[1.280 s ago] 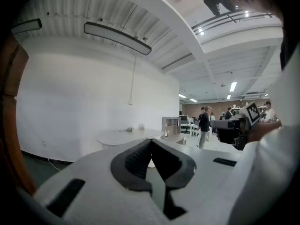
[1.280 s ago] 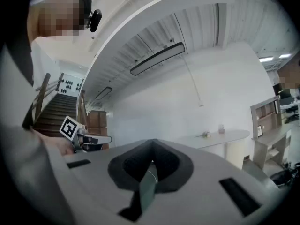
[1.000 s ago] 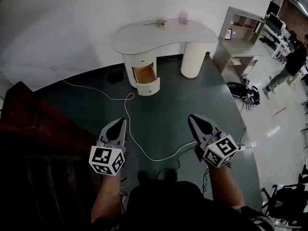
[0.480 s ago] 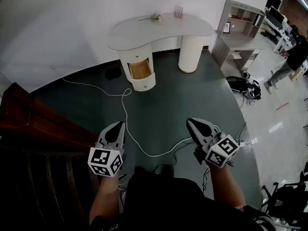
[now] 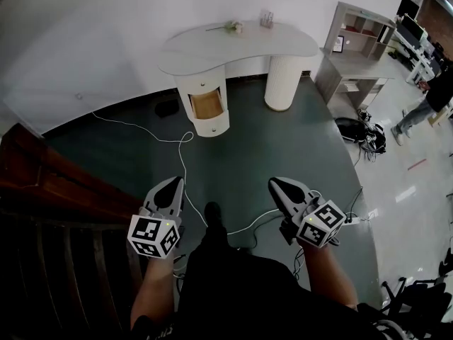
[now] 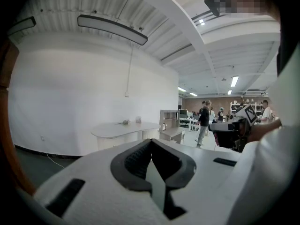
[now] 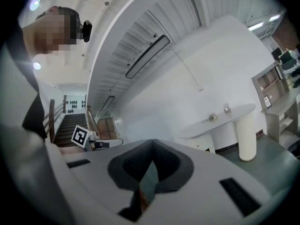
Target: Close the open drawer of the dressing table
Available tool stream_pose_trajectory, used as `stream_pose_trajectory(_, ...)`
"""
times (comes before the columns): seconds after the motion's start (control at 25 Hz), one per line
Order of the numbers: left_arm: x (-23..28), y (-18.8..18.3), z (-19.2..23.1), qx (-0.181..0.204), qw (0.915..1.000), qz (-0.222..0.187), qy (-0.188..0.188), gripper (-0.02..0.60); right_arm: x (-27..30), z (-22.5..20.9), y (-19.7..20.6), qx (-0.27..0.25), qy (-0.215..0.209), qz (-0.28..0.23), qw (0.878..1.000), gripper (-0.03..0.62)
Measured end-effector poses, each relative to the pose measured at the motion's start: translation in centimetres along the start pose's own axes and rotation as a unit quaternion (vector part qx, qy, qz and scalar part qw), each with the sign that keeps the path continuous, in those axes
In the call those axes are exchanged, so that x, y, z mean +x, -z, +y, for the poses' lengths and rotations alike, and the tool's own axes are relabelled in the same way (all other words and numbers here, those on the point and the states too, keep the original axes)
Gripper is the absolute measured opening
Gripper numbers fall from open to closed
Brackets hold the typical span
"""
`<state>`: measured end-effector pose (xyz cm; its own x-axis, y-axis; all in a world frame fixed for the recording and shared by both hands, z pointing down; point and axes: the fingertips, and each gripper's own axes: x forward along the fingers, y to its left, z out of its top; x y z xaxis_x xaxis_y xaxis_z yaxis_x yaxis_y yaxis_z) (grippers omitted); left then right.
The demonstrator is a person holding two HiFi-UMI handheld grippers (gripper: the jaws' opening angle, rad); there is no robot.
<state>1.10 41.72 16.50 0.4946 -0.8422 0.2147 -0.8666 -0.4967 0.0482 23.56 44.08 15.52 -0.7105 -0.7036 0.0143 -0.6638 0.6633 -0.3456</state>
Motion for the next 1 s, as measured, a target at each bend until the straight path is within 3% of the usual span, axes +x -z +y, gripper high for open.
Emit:
stream_pose_trajectory(0.32,8.1,-1.3,6.6,-0.014,0.9997,-0.016,0.008,0.009,8.5,-5.7,-1.1,-0.002,0.009,0.015,1.0,0.006)
stream_pose_trajectory(0.68,21.0,-3.6,17.8,-0.024,0.9987,-0.009,0.044,0.009,25.3,-12.7,-1.7,-0.014,0.009,0.068,0.998,0.006)
stream_pose_trajectory(0.84,25.1,-4.3,21.6,-0.023,0.9977,0.003,0.064,0.009,32.1,-14.2,-2.1,-0.003,0.007,0.066,0.998,0.006)
stream_pose_trajectory(1.0,26.7,-3.8,23.0,-0.033,0.9973,0.01,0.064,0.009,35.2,-14.4,-0.3,0.021,-0.012,0.084,0.996,0.006)
